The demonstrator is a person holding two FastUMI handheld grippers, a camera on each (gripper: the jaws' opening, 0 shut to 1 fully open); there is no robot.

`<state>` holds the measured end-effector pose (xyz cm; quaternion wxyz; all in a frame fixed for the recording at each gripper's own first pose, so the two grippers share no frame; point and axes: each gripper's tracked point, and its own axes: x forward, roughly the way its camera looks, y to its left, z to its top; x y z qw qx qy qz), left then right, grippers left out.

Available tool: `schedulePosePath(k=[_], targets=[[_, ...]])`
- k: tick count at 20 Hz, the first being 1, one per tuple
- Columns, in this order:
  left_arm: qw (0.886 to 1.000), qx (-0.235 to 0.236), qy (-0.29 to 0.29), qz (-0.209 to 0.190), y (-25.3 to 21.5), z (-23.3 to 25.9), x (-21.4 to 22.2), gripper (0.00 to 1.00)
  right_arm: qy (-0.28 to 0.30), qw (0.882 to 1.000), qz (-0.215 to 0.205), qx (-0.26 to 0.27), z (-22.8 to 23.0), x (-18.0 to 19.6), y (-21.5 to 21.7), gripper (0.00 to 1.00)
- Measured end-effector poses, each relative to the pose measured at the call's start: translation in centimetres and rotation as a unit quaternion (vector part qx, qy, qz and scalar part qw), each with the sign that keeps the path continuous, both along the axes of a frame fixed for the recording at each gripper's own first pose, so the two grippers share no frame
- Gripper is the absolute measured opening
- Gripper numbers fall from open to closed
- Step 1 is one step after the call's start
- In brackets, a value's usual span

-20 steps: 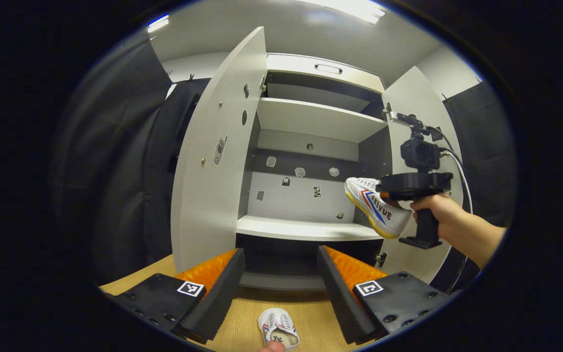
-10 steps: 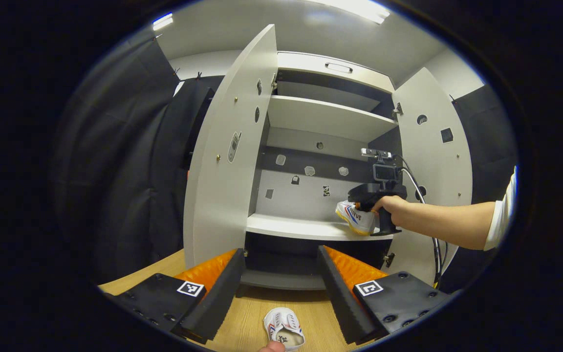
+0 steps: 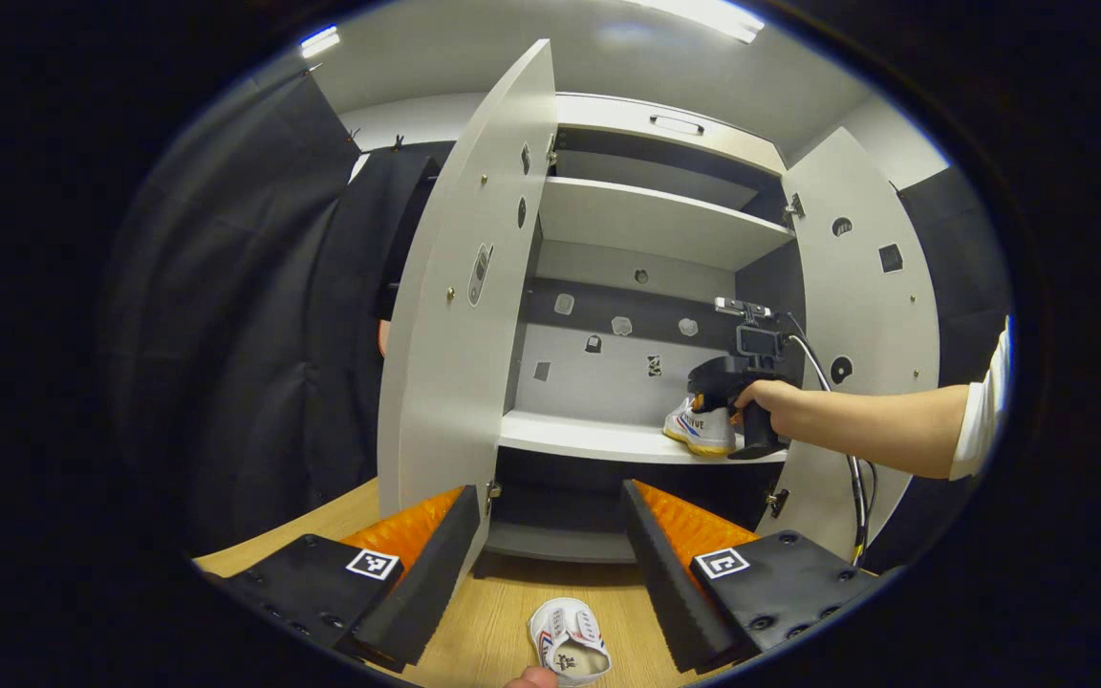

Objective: Grab one shoe with the right hand and put it into the shoe cabinet, grab the other shoe with the left hand and put it into the shoe cabinet; then close the right door with the right hand and the left door with the left hand.

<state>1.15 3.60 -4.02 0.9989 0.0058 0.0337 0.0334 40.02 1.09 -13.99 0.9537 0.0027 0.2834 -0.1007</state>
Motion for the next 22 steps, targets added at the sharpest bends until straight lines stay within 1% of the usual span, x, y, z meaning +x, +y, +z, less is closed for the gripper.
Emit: schedulePosePath(k=[1, 2, 3, 4, 5, 6, 7, 11, 12, 15, 19, 22], targets=[[1.0, -0.001, 0.0, -0.002, -0.1, 0.0, 0.0, 0.96, -0.002, 1.0, 0.006, -0.006, 0.4, -0.4, 0.0, 0.39], [1.0, -0.002, -0.001, -0.004, -0.3, 0.1, 0.2, 0.96, -0.005, 1.0, 0.013, -0.01, 1.0, -1.0, 0.0, 0.44], [1.0, -0.002, -0.002, -0.007, -0.4, 0.1, 0.3, 0.96, -0.008, 1.0, 0.022, -0.013, 1.6, -1.5, 0.1, 0.55], [1.0, -0.002, -0.003, -0.009, -0.6, 0.1, 0.3, 0.96, -0.013, 0.999, 0.03, -0.012, 2.3, -2.3, 0.2, 0.59], [1.0, -0.002, -0.004, -0.012, -0.8, 0.1, 0.4, 0.96, -0.026, 0.999, 0.037, -0.01, 3.3, -2.8, 0.3, 0.68], [1.0, -0.002, -0.005, -0.015, -1.1, 0.1, 0.4, 0.96, -0.04, 0.998, 0.044, -0.008, 4.6, -3.4, 0.5, 0.71], [1.0, -0.002, -0.004, -0.019, -1.3, 0.0, 0.5, 0.96, -0.056, 0.997, 0.053, -0.006, 6.0, -4.1, 0.7, 0.78], [0.999, 0.002, -0.009, -0.033, -2.4, 0.5, 0.7, 0.96, -0.112, 0.989, 0.093, 0.009, 11.6, -7.9, 2.7, 0.87], [0.999, 0.003, -0.01, -0.036, -2.6, 0.6, 0.7, 0.99, -0.127, 0.986, 0.104, 0.013, 12.9, -9.0, 3.2, 0.89], [0.999, 0.006, -0.012, -0.042, -3.4, 0.9, 0.5, 0.96, -0.178, 0.976, 0.123, 0.011, 16.5, -13.1, 3.8, 0.92], [0.999, 0.007, -0.01, -0.05, -4.3, 0.9, 0.0, 0.96, -0.221, 0.964, 0.146, 0.001, 18.4, -19.3, 4.2, 0.92], [0.998, 0.009, -0.009, -0.055, -5.1, 0.8, -0.4, 0.96, -0.235, 0.96, 0.149, -0.009, 17.7, -24.1, 3.5, 0.92]])
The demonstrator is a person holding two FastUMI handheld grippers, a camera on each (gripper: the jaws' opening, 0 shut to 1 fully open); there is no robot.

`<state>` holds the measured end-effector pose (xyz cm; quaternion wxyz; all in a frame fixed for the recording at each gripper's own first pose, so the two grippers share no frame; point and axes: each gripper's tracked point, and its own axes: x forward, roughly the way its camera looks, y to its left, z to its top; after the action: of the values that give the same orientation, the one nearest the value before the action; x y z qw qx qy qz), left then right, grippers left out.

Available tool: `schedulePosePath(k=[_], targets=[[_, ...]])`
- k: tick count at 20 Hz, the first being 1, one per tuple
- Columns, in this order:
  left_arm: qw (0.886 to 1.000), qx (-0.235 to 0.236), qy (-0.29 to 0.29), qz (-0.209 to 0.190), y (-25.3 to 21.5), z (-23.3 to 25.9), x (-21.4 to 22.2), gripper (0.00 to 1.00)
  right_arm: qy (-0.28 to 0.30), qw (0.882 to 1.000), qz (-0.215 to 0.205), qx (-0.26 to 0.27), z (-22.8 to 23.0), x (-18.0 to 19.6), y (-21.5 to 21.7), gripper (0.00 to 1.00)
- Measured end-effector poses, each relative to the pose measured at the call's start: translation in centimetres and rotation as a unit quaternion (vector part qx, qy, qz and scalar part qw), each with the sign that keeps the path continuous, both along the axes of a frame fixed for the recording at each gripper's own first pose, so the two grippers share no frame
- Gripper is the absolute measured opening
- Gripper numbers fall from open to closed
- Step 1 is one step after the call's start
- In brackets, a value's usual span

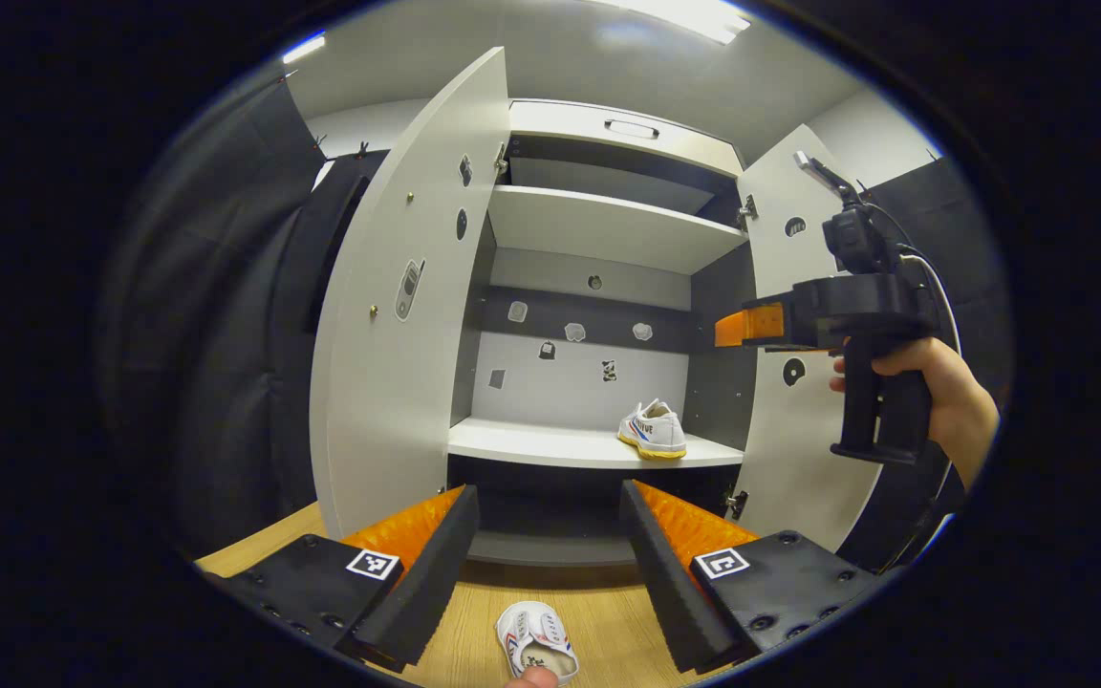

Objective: Grab one shoe with the right hand and put it into the shoe cabinet, grab the other shoe with the left hand and put it into the shoe cabinet; then close the right door with the right hand and the left door with the left hand.

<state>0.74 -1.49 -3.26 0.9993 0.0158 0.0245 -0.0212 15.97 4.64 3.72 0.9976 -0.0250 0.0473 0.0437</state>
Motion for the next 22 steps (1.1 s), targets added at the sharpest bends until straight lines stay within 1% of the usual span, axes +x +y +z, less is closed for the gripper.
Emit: schedulePosePath(k=[1, 3, 4, 8, 12, 13, 14, 15, 18, 20, 22], targets=[[1.0, 0.0, 0.0, -0.002, -0.3, 0.0, -0.1, 0.99, -0.002, 1.0, 0.001, 0.004, -0.7, -1.5, -0.1, 0.92], [1.0, -0.002, 0.005, -0.004, -0.8, -0.5, -0.5, 0.94, -0.007, 1.0, 0.003, 0.01, -2.4, -4.4, -0.5, 0.92], [1.0, -0.003, 0.012, -0.005, -1.0, -1.0, -0.6, 0.96, -0.012, 1.0, -0.001, 0.012, -3.2, -5.6, -0.9, 0.92], [0.999, -0.014, 0.041, -0.006, -1.5, -3.2, -1.2, 0.96, -0.029, 0.999, -0.025, 0.028, -5.9, -10.0, -2.8, 0.92], [0.996, 0.001, 0.086, 0.006, -0.3, -6.6, -0.8, 0.96, -0.053, 0.998, -0.043, 0.004, -7.0, -13.1, -4.7, 0.92], [0.994, 0.003, 0.109, 0.009, 0.3, -8.1, -0.7, 0.94, -0.057, 0.997, -0.044, -0.001, -6.9, -13.7, -5.0, 0.92], [0.991, 0.006, 0.136, 0.011, 0.9, -9.9, -0.6, 0.96, -0.06, 0.997, -0.045, -0.004, -6.9, -14.3, -5.2, 0.92], [0.987, 0.009, 0.158, 0.01, 1.3, -11.6, -0.6, 0.97, -0.063, 0.997, -0.046, -0.006, -6.8, -14.8, -5.3, 0.92], [0.972, 0.012, 0.234, -0.002, 2.4, -18.1, -1.5, 0.97, -0.061, 0.997, -0.05, -0.012, -7.4, -15.8, -5.7, 0.92], [0.957, 0.01, 0.289, -0.006, 3.1, -22.7, -2.5, 0.97, -0.052, 0.997, -0.05, -0.013, -8.1, -16.0, -5.7, 0.92], [0.94, 0.015, 0.341, 0.003, 4.2, -26.6, -3.5, 1.0, -0.042, 0.998, -0.048, -0.007, -8.7, -16.2, -5.5, 0.92]])
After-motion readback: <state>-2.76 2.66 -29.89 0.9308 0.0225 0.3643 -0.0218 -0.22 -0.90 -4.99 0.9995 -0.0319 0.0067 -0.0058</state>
